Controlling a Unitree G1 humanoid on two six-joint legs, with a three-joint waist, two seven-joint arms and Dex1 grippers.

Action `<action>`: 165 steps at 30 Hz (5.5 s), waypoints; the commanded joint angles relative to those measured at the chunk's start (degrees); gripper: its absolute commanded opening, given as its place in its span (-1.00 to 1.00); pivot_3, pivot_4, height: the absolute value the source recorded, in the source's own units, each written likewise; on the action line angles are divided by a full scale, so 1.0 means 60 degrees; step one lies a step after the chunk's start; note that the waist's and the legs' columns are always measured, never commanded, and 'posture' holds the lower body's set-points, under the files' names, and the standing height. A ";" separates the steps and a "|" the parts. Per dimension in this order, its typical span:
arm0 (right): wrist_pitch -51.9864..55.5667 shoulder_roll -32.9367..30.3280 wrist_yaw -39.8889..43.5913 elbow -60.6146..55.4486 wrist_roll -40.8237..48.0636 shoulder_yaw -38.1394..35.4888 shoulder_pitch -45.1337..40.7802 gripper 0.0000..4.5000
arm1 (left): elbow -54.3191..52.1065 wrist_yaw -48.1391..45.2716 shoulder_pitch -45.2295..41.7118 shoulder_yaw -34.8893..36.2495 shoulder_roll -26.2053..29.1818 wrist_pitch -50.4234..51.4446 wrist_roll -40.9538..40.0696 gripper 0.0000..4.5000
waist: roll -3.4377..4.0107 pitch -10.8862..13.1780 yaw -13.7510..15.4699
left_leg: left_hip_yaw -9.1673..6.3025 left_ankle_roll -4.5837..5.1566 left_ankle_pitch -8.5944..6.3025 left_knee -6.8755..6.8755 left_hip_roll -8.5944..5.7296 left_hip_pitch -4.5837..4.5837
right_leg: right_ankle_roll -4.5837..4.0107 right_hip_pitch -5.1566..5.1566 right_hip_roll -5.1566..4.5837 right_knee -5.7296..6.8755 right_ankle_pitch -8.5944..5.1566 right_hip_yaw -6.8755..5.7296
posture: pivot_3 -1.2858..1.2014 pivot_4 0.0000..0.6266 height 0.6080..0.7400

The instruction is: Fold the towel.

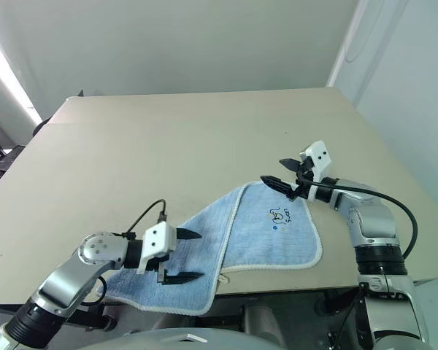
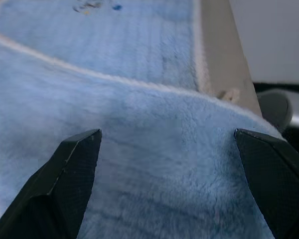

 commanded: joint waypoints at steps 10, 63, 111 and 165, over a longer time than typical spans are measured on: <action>-0.0126 -0.0229 -0.1325 0.2229 -0.1150 0.0186 -0.1460 0.99 | -0.0439 0.0651 -0.0484 0.1410 -0.0252 0.1119 -0.0978 1.00 | 0.0001 0.0000 -0.0049 | 0.0003 0.0001 0.0001 0.0007 0.0012 0.0019 | 0.0001 0.0012 0.0023 0.0009 0.0000 0.0005 | 0.03 -1.00 1.00; -0.1578 0.0493 -0.2104 0.5163 -0.2013 -0.0331 -0.3626 -0.99 | -0.0862 0.1614 0.0787 0.2658 0.0471 0.1711 -0.1382 1.00 | 0.0047 0.0023 -0.0019 | 0.0013 0.0013 -0.0007 0.0012 0.0007 0.0020 | -0.0004 0.0023 0.0010 -0.0005 -0.0001 0.0018 | 0.03 -1.00 1.00; -0.0769 0.0277 -0.3272 0.5125 -0.2637 -0.0237 -0.2999 -0.99 | 0.1849 -0.0822 -0.2685 -0.2510 -0.1639 0.0649 0.0925 1.00 | 0.0054 0.0018 -0.0024 | 0.0021 0.0015 -0.0006 0.0010 0.0003 0.0020 | -0.0001 0.0025 0.0014 -0.0001 0.0001 0.0028 | 0.03 -1.00 1.00; -0.2096 0.0649 -0.3089 0.6787 -0.2463 -0.0352 -0.3943 -1.00 | 0.8102 0.3330 -0.5554 0.6357 -0.1431 0.2015 -0.2804 -0.99 | 0.0049 0.0014 -0.0049 | 0.0018 0.0007 -0.0005 0.0010 -0.0006 -0.0007 | 0.0022 -0.0016 0.0002 0.0006 0.0024 0.0025 | 0.03 -1.00 1.00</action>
